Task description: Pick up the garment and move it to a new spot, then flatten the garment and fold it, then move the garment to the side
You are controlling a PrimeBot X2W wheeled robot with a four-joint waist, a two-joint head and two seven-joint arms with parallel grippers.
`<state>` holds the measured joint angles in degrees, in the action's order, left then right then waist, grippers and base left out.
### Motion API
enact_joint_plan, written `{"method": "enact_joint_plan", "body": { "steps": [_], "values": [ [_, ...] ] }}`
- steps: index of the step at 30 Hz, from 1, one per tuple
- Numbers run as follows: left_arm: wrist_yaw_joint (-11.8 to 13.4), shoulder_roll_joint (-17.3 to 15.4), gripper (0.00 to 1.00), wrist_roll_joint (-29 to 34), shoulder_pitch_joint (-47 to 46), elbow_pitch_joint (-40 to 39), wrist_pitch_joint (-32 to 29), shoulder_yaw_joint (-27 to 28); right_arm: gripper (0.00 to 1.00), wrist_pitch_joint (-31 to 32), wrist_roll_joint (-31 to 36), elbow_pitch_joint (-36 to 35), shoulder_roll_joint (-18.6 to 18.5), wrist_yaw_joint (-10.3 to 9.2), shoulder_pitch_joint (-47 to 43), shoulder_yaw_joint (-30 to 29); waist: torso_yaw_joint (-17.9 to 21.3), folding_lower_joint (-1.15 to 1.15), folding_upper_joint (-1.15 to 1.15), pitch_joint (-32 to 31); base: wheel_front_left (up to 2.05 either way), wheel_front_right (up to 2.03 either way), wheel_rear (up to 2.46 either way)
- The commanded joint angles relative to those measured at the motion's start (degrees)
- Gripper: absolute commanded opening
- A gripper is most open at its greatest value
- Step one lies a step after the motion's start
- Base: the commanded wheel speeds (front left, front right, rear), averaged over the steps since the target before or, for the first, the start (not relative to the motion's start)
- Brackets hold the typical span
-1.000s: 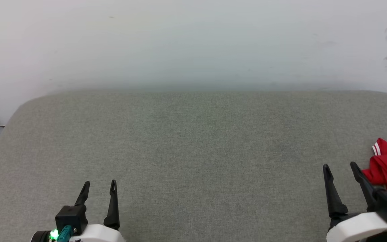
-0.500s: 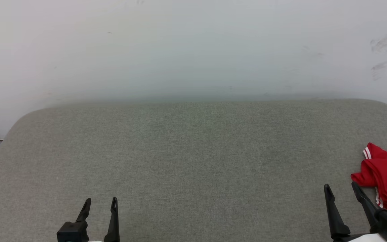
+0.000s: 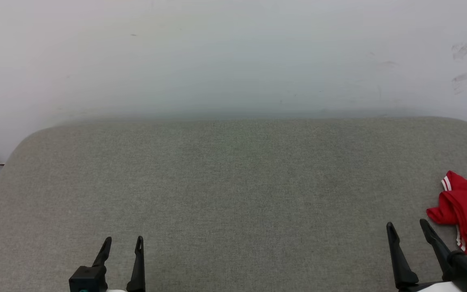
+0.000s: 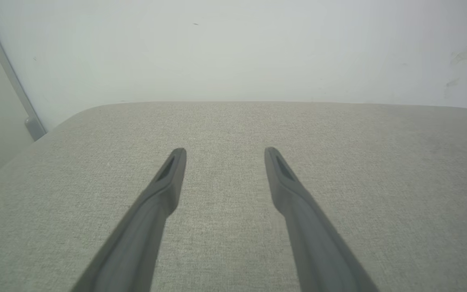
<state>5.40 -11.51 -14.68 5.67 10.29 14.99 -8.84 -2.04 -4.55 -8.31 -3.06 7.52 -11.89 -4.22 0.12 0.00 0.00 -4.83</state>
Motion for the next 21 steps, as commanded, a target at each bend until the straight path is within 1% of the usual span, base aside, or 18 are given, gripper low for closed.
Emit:
{"method": "enact_joint_plan", "body": {
  "steps": [1, 10, 11, 15, 21],
  "values": [
    [-0.20, 0.24, 1.00, 0.35, -0.27, -0.15, 0.25, 0.18, 1.00, -0.30, 0.06, 0.15, 0.28, -0.08, 0.05, 0.21, 0.04, 0.00, 0.00, 0.05, 0.00, 0.00, 0.00],
    [-0.88, 0.54, 1.00, 0.28, -0.28, -0.04, 0.25, 0.65, 1.00, -0.53, -0.42, 0.12, 0.28, -0.08, 0.54, 0.27, 0.03, 0.00, 0.00, 0.33, 0.00, 0.00, 0.00],
    [-0.88, 0.59, 0.00, 0.31, -0.01, 0.04, 0.00, 0.45, 0.00, -0.37, -0.23, 0.15, 0.03, 0.00, 0.15, 0.22, 0.03, 0.00, 0.00, 0.35, 0.00, 0.00, 0.00],
    [-0.92, 1.37, 0.00, -0.07, 0.84, 2.04, -0.41, 0.13, 0.00, -0.39, -0.64, 2.24, 0.04, 0.01, -0.30, 0.31, 0.03, 0.00, 0.00, 0.38, 0.00, 0.00, 0.00],
    [-1.93, 1.97, 0.00, -6.53, -0.43, 2.35, -2.35, 1.60, 0.00, -0.01, -8.37, 3.72, -0.26, 0.01, 1.14, 0.52, 0.02, 0.00, 0.00, 0.60, 0.00, 0.00, 0.00]
  ]
}}
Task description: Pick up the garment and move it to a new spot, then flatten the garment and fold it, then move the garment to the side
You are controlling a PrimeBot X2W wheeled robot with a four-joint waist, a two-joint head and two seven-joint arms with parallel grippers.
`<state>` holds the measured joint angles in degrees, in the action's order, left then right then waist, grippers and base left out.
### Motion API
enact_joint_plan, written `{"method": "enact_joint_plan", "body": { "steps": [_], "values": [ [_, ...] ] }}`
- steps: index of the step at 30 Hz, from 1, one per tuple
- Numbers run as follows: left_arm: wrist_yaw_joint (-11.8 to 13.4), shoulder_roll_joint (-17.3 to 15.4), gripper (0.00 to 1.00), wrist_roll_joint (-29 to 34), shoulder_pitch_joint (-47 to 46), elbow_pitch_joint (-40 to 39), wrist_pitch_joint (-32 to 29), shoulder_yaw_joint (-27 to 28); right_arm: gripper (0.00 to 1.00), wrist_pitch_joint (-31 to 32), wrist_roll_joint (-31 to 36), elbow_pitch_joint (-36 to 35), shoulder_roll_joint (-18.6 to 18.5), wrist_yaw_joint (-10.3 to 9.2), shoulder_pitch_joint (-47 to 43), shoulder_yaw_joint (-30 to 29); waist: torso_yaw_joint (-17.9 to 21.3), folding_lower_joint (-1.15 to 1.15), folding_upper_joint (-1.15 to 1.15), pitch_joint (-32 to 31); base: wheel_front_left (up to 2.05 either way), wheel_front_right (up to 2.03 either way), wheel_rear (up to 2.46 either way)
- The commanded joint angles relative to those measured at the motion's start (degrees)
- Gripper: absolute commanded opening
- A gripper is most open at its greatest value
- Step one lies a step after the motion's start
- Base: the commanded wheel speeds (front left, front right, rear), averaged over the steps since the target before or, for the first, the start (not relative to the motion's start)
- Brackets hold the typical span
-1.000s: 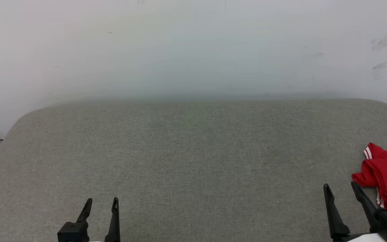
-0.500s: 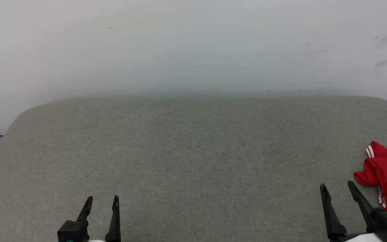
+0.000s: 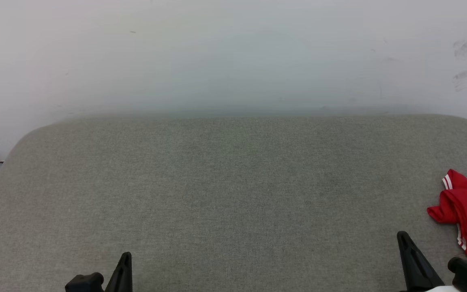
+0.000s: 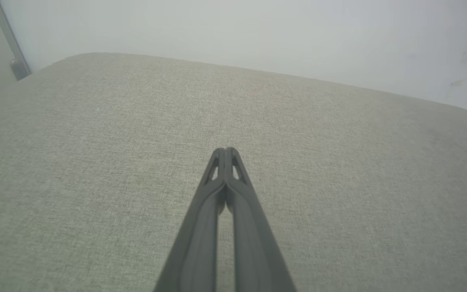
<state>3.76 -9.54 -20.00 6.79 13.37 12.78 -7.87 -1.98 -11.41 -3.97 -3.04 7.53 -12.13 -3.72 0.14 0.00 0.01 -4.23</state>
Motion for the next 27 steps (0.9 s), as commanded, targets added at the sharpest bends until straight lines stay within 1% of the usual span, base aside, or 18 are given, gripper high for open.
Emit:
{"method": "enact_joint_plan", "body": {
  "steps": [1, 18, 19, 27],
  "values": [
    [-0.45, 0.10, 0.00, -2.25, -1.71, -0.72, -0.41, 0.83, 0.00, 0.02, -2.75, -0.34, -0.35, 0.00, 1.65, 0.04, 0.00, 0.00, -0.01, 0.04, 0.00, 0.00, 0.00],
    [-2.93, 1.59, 0.00, -18.18, -4.32, -0.57, -4.61, 3.86, 0.00, 1.20, -21.32, 3.82, -1.00, -0.02, 5.60, 0.34, -0.02, 0.00, -0.01, 0.67, 0.00, 0.00, 0.00],
    [-3.31, 1.82, 0.00, -20.69, -4.79, -0.53, -5.27, 4.33, 0.00, 1.40, -24.18, 4.45, -1.07, -0.02, 6.23, 0.35, -0.02, 0.00, -0.01, 0.79, 0.00, 0.00, 0.00],
    [-4.31, 2.37, 0.00, -26.95, -5.87, -0.40, -6.99, 5.59, 0.00, 1.94, -31.40, 6.07, -1.22, -0.02, 7.72, 0.34, -0.03, 0.00, -0.01, 1.08, 0.00, 0.00, 0.00]
  ]
}}
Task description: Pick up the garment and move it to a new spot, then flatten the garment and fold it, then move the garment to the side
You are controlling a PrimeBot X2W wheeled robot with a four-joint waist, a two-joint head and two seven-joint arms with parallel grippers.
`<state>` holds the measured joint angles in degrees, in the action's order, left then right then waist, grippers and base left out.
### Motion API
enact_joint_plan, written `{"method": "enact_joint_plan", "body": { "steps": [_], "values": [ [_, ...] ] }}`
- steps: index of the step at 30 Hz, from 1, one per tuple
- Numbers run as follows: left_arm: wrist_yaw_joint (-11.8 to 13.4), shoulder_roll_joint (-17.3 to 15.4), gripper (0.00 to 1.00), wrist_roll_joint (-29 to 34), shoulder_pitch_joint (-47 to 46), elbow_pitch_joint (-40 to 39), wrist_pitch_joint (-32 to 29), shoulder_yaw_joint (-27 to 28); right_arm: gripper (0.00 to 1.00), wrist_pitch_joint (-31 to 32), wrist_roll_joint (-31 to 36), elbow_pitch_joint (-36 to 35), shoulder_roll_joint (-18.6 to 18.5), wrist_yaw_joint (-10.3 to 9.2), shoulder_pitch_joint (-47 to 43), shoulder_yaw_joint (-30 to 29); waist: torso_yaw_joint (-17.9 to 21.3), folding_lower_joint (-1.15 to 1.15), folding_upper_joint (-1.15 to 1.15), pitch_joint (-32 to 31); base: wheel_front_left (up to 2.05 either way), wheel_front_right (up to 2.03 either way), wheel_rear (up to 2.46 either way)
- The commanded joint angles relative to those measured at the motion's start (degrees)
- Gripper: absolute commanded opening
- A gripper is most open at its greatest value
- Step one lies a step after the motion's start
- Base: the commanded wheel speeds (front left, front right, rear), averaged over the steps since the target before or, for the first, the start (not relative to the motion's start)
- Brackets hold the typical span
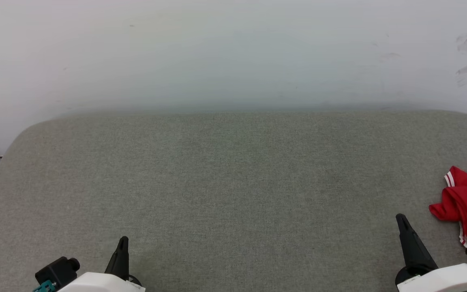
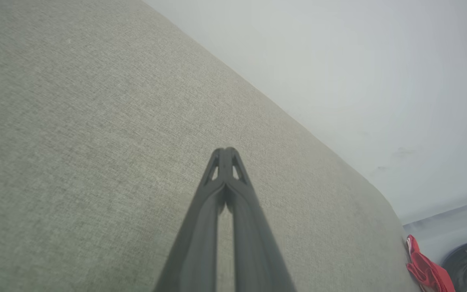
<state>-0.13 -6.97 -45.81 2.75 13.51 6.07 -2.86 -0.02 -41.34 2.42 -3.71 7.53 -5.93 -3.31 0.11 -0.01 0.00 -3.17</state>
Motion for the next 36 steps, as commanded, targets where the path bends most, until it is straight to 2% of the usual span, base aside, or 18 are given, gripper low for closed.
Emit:
{"method": "enact_joint_plan", "body": {
  "steps": [1, 19, 36],
  "values": [
    [-0.51, -0.13, 0.00, -1.90, -1.95, -0.53, -0.46, 0.73, 0.00, 0.05, -2.33, -0.12, -0.56, -0.02, 1.70, -0.08, 0.00, 0.00, 0.00, 0.05, 0.00, 0.00, 0.00],
    [-2.46, 1.07, 0.00, -14.05, -4.04, -0.27, -3.81, 3.11, 0.00, 1.33, -16.17, 2.99, -0.71, -0.03, 4.77, -0.30, -0.02, 0.00, 0.00, 0.72, 0.00, 0.00, 0.00],
    [-3.92, 1.90, 0.00, -23.28, -5.57, -0.06, -6.39, 4.94, 0.00, 2.40, -26.52, 5.43, -0.71, -0.03, 6.94, -0.60, -0.04, 0.00, 0.00, 1.31, 0.00, 0.00, 0.00]
  ]
}}
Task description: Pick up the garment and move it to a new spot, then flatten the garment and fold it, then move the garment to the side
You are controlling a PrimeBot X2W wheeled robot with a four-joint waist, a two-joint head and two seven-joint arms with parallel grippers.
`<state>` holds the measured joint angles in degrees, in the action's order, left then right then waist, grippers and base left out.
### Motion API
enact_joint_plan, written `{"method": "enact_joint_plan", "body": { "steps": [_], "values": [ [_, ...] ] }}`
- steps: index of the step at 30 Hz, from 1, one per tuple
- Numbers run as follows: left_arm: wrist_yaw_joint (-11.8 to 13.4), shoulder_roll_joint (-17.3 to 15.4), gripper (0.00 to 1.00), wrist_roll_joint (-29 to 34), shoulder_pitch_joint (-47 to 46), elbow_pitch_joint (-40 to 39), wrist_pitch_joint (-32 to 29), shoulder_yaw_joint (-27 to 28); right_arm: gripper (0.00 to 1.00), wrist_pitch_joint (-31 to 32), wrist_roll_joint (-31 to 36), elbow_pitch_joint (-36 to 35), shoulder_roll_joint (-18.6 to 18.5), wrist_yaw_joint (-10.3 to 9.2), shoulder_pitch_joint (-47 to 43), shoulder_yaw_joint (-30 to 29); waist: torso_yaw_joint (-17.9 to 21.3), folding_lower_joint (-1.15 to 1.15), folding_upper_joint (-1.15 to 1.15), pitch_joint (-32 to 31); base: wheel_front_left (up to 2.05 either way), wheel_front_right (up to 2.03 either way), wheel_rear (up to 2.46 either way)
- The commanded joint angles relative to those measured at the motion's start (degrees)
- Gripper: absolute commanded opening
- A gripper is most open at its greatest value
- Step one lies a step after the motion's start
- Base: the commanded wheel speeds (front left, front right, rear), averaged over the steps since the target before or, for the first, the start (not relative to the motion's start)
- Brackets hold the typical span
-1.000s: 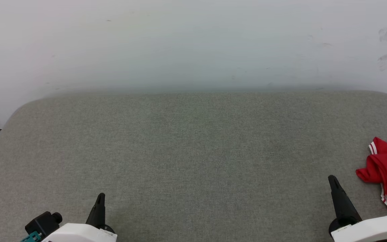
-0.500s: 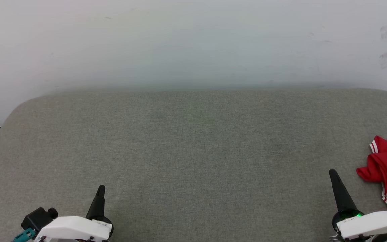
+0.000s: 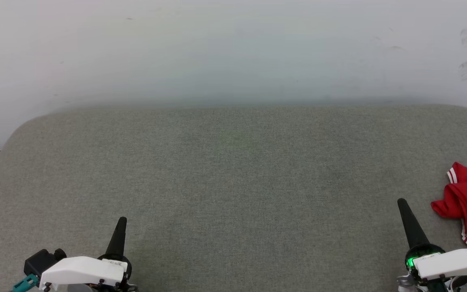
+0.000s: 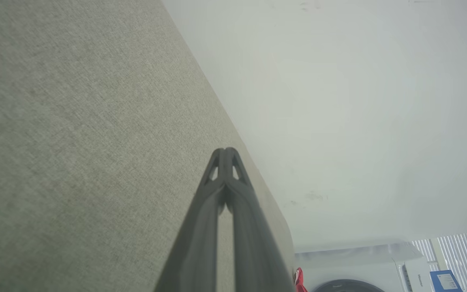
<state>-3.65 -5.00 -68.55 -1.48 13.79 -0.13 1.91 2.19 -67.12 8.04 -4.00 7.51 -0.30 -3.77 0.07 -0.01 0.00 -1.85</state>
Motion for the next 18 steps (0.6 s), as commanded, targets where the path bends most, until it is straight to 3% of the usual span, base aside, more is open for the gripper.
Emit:
{"method": "enact_joint_plan", "body": {
  "steps": [1, 18],
  "values": [
    [-0.47, 0.00, 0.00, -1.04, -1.46, -0.33, -0.31, 0.28, 0.00, 0.22, -1.33, -0.02, -0.41, -0.01, 1.37, -0.15, 0.00, 0.00, 0.00, 0.03, 0.00, 0.00, 0.00],
    [-1.77, 0.88, 0.00, -9.47, -2.91, -0.13, -2.67, 1.94, 0.00, 1.29, -10.66, 2.19, -0.30, -0.01, 3.43, -0.53, -0.02, 0.00, 0.00, 0.66, 0.00, 0.00, 0.00]
  ]
}}
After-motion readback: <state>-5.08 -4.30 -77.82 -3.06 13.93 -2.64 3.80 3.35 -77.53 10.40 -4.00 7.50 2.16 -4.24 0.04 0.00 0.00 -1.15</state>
